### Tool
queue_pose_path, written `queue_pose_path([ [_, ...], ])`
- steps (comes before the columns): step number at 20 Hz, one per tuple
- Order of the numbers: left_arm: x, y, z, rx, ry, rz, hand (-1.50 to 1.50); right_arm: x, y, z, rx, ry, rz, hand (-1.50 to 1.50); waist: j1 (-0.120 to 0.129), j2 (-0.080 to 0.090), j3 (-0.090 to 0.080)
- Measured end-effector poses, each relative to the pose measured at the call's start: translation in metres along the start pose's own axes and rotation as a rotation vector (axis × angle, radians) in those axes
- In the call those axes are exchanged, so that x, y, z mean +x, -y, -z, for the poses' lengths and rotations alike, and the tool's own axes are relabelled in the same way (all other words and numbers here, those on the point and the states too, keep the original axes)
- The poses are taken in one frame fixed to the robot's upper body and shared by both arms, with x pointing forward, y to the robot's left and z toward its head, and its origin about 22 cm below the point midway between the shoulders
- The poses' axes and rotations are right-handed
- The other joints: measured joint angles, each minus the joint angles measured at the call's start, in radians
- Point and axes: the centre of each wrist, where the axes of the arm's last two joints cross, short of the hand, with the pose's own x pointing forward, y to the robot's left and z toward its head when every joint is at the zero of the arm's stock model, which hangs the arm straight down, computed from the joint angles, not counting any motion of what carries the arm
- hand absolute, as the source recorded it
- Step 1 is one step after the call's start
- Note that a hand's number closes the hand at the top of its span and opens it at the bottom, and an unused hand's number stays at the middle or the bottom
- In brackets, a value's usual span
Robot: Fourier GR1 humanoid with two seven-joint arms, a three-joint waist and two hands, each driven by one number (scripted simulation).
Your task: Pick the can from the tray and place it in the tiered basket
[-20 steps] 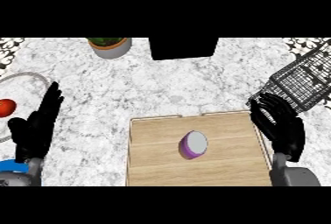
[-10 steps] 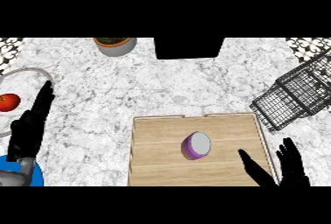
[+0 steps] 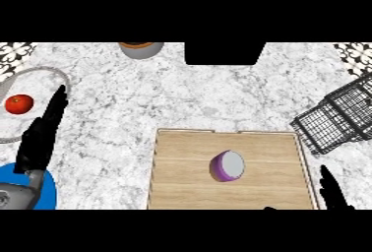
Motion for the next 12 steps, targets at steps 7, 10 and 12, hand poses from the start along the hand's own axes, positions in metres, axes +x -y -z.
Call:
queue_pose_path([
  [7,0.003,0.010,0.006,-0.020,0.012,-0.008,0.00,0.057,0.011,-0.011,0.041,-0.044,-0.102,-1.50,0.017,-0.001,0.004],
  [10,0.004,0.014,0.009,-0.022,0.016,-0.009,0.00,0.071,0.004,-0.009,0.077,-0.058,-0.109,-1.50,0.021,0.000,0.005],
  [12,0.005,0.015,0.011,-0.028,0.014,-0.016,0.00,0.077,-0.003,-0.003,0.097,-0.076,-0.117,-1.50,0.025,0.000,0.005],
])
